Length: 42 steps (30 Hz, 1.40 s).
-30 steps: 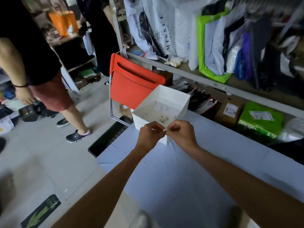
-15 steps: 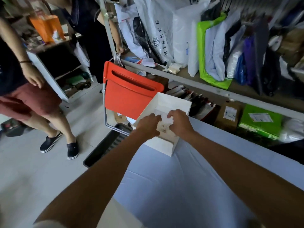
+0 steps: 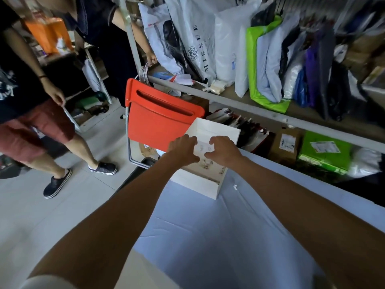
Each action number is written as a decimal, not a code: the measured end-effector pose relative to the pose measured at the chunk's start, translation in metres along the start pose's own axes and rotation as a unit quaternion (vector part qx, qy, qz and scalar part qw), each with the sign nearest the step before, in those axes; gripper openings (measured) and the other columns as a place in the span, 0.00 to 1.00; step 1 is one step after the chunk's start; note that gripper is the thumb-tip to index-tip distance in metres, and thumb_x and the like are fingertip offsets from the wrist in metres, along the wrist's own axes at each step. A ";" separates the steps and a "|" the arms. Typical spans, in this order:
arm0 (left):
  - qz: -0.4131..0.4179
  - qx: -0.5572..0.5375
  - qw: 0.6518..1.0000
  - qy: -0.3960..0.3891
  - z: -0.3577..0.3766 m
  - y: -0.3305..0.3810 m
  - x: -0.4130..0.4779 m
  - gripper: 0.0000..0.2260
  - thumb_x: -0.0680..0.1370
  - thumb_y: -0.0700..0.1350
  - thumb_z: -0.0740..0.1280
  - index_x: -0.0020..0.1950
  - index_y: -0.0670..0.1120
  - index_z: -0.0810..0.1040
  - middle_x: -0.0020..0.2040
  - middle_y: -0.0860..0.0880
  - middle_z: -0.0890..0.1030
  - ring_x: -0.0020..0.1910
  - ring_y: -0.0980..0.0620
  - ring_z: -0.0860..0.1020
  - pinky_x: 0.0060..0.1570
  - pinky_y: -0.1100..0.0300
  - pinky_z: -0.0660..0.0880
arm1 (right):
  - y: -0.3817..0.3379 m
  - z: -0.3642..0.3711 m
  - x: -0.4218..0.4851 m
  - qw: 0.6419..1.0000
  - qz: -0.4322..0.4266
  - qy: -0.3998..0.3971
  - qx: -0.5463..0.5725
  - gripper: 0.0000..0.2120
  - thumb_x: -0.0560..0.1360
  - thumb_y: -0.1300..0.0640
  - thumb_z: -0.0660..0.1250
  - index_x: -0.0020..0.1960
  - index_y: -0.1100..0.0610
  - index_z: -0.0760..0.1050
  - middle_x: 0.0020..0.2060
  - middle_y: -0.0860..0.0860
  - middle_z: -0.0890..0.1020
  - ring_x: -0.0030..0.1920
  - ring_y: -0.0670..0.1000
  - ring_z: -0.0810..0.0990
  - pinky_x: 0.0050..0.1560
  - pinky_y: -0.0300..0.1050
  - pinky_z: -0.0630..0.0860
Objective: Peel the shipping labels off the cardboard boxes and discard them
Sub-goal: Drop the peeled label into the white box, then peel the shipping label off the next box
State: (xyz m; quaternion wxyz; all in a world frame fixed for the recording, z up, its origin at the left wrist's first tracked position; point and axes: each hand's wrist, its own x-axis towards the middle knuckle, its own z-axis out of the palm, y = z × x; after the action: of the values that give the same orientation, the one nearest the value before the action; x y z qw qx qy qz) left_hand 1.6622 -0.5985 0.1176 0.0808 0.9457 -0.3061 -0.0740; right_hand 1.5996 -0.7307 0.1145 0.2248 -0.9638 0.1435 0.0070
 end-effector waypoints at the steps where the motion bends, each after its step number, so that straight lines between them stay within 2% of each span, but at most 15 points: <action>1: 0.001 0.000 1.000 0.000 -0.001 0.000 -0.001 0.26 0.71 0.53 0.72 0.66 0.48 0.70 0.63 0.45 0.73 0.60 0.44 0.73 0.57 0.52 0.70 | -0.002 -0.002 0.000 1.000 -0.001 0.000 0.000 0.21 0.73 0.53 0.69 0.62 0.61 0.73 0.61 0.56 0.76 0.62 0.55 0.73 0.58 0.44 0.70; 10: 0.036 0.003 0.999 -0.015 -0.003 0.016 -0.008 0.26 0.71 0.55 0.71 0.66 0.49 0.69 0.65 0.46 0.73 0.64 0.44 0.72 0.60 0.50 0.69 | 0.003 -0.009 -0.031 1.000 0.017 -0.023 -0.011 0.29 0.74 0.47 0.69 0.70 0.59 0.68 0.68 0.54 0.72 0.68 0.54 0.69 0.65 0.46 0.69; 18: 0.058 0.006 0.998 -0.033 0.007 0.055 -0.035 0.25 0.72 0.55 0.71 0.66 0.49 0.70 0.64 0.46 0.73 0.63 0.44 0.72 0.60 0.51 0.70 | 0.029 -0.024 -0.081 0.999 0.046 -0.011 0.002 0.25 0.73 0.48 0.69 0.65 0.60 0.72 0.62 0.55 0.76 0.61 0.55 0.74 0.59 0.48 0.74; 21: 0.068 0.006 0.997 -0.030 0.011 0.082 -0.048 0.25 0.71 0.55 0.70 0.65 0.49 0.70 0.64 0.46 0.74 0.62 0.45 0.72 0.59 0.52 0.69 | 0.049 -0.032 -0.107 0.998 0.055 0.001 0.025 0.24 0.72 0.47 0.69 0.64 0.58 0.74 0.60 0.54 0.78 0.57 0.53 0.77 0.57 0.50 0.76; 26: 0.088 -0.013 0.995 -0.053 0.029 0.142 -0.082 0.25 0.72 0.55 0.70 0.66 0.48 0.69 0.64 0.45 0.73 0.62 0.44 0.72 0.59 0.52 0.69 | 0.098 -0.048 -0.166 0.997 0.076 0.002 0.018 0.31 0.74 0.47 0.68 0.72 0.58 0.66 0.70 0.54 0.70 0.69 0.54 0.68 0.68 0.47 0.67; 29: 0.095 -0.025 0.993 -0.062 0.049 0.185 -0.105 0.25 0.72 0.55 0.70 0.65 0.49 0.70 0.65 0.46 0.73 0.62 0.45 0.72 0.60 0.52 0.69 | 0.135 -0.057 -0.210 0.995 0.098 -0.009 0.003 0.33 0.74 0.45 0.67 0.74 0.56 0.62 0.73 0.52 0.65 0.72 0.52 0.63 0.70 0.46 0.62; 36: 0.131 -0.034 0.987 -0.084 0.090 0.280 -0.154 0.24 0.71 0.56 0.70 0.64 0.50 0.71 0.64 0.48 0.74 0.59 0.46 0.75 0.58 0.52 0.72 | 0.205 -0.075 -0.303 0.987 0.160 -0.006 -0.031 0.30 0.74 0.45 0.66 0.71 0.56 0.65 0.70 0.53 0.69 0.71 0.54 0.65 0.68 0.49 0.65; 42: 0.168 -0.021 0.981 -0.098 0.108 0.324 -0.171 0.24 0.71 0.53 0.70 0.64 0.49 0.71 0.61 0.46 0.75 0.58 0.45 0.75 0.56 0.52 0.72 | 0.240 -0.084 -0.351 0.977 0.213 0.001 -0.012 0.29 0.74 0.46 0.66 0.71 0.55 0.65 0.70 0.53 0.68 0.71 0.54 0.64 0.68 0.50 0.65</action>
State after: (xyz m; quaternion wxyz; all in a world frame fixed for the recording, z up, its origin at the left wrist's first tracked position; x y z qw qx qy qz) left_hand 1.3211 -0.7687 0.0919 0.0814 0.8671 -0.4653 -0.1580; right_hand 1.1912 -0.8769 0.1135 0.2061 -0.9137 0.3460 0.0552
